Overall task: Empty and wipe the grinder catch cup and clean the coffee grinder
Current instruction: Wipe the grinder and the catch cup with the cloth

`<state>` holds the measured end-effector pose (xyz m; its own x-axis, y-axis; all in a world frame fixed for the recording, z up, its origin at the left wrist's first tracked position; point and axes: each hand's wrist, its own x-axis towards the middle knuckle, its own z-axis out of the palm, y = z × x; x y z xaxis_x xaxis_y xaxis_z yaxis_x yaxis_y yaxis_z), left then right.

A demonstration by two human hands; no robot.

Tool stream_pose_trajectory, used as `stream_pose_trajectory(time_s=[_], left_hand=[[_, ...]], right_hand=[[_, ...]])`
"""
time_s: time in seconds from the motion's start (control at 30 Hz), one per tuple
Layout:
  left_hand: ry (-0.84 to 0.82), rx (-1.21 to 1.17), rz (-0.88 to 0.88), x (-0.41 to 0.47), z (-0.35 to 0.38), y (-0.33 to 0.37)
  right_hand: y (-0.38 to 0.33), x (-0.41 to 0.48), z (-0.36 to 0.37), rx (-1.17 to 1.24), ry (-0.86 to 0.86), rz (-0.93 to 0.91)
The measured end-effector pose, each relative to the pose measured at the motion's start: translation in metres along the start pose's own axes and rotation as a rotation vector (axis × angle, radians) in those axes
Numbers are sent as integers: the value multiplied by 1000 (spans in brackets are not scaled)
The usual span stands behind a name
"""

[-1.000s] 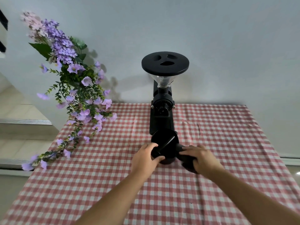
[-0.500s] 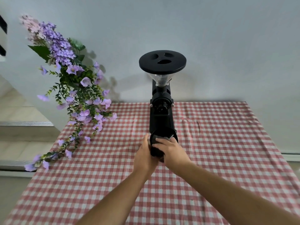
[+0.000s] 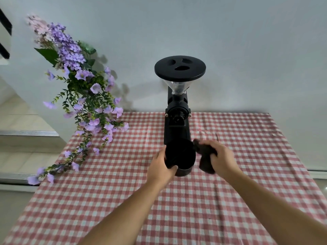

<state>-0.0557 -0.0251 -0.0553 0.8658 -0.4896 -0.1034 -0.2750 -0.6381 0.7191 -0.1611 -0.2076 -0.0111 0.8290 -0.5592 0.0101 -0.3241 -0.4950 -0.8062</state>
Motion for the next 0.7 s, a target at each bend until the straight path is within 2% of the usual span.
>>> stream_pose_trajectory(time_s=[0.07, 0.17, 0.3, 0.4, 0.47, 0.53, 0.6, 0.7], left_hand=[[-37, 0, -18, 7, -3, 1], [-104, 18, -50, 15, -4, 1], [-169, 69, -89, 21, -11, 4], [-192, 138, -78, 24, -14, 11], [-193, 207, -63, 23, -11, 19], [-192, 293, -69, 21, -5, 28], [-173, 386, -83, 18, 3, 34], [-123, 483, -81, 15, 9, 41]], right_hand=[[-14, 9, 1, 89, 62, 12], [-11, -3, 18, 38, -46, 66], [21, -38, 39, 38, -191, 355], [19, -28, 28, 169, -60, 414], [8, -16, 17, 267, 82, 352], [-4, -13, 16, 276, 111, 253], [-4, -21, 28, 218, 23, 245], [16, -34, 43, 40, -180, 377]])
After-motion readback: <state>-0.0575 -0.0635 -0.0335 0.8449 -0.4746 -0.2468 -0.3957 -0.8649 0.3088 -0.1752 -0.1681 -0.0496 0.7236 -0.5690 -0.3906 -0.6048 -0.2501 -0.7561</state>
